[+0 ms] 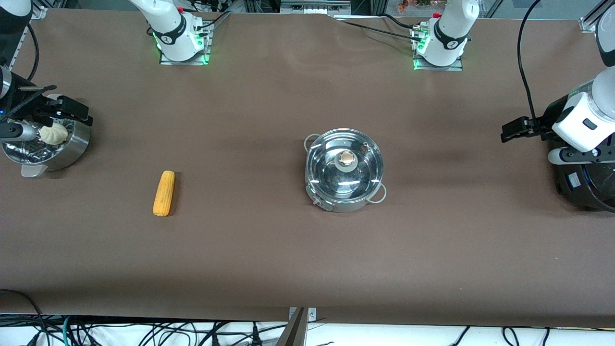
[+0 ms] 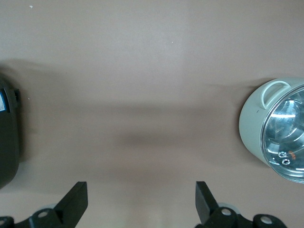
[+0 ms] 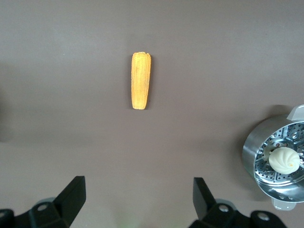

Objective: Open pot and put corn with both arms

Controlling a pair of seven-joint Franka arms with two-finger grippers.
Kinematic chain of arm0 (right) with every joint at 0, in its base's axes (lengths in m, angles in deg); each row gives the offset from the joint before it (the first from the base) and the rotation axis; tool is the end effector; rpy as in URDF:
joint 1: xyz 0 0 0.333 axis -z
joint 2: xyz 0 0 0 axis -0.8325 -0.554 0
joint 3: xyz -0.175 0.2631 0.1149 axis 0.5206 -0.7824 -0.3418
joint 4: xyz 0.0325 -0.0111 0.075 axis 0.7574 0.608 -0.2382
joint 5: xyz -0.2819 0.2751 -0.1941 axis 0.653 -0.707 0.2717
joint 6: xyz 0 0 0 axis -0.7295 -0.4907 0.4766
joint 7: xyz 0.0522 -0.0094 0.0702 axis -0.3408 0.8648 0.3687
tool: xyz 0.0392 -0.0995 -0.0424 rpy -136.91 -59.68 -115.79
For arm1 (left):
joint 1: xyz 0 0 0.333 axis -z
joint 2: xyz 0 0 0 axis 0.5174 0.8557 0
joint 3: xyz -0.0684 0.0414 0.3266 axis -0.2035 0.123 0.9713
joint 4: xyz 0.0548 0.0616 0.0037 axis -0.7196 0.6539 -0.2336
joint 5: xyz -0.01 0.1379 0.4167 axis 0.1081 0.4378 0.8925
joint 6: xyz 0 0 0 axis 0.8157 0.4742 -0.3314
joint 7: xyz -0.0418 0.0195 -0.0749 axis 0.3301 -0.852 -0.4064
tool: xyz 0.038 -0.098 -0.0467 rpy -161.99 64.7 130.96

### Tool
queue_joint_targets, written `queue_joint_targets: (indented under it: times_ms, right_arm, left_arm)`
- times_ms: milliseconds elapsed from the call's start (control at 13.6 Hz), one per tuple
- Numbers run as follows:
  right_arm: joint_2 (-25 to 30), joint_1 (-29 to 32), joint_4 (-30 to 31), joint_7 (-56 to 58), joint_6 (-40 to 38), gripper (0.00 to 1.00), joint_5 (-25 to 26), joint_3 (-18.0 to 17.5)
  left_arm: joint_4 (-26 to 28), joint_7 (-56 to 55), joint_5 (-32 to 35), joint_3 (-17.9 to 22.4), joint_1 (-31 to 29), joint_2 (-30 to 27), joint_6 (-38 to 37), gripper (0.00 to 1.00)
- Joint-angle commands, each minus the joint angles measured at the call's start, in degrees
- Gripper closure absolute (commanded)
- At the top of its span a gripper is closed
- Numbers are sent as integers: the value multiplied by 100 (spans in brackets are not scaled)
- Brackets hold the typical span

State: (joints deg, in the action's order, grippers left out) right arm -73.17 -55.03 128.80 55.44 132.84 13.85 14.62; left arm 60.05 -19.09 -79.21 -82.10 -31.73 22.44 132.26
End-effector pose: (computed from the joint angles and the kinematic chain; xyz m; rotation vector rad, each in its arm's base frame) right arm 0.6152 -0.0106 0.5856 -3.1090 -0.0402 0.1359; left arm 0.6393 -0.0251 0.5735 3.1223 0.1044 -0.2210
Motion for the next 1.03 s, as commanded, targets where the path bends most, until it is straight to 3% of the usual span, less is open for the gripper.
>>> queue_joint_targets:
  times_ms: [0,959]
  right_arm:
    - [-35,52,-125,43,-30,0,9,-30]
    - [-35,52,-125,43,-21,0,71,-30]
  left_arm:
    - [132,138,89,35,-30,-113,93,0]
    - [-9,68,186,35,-57,-34,23,0]
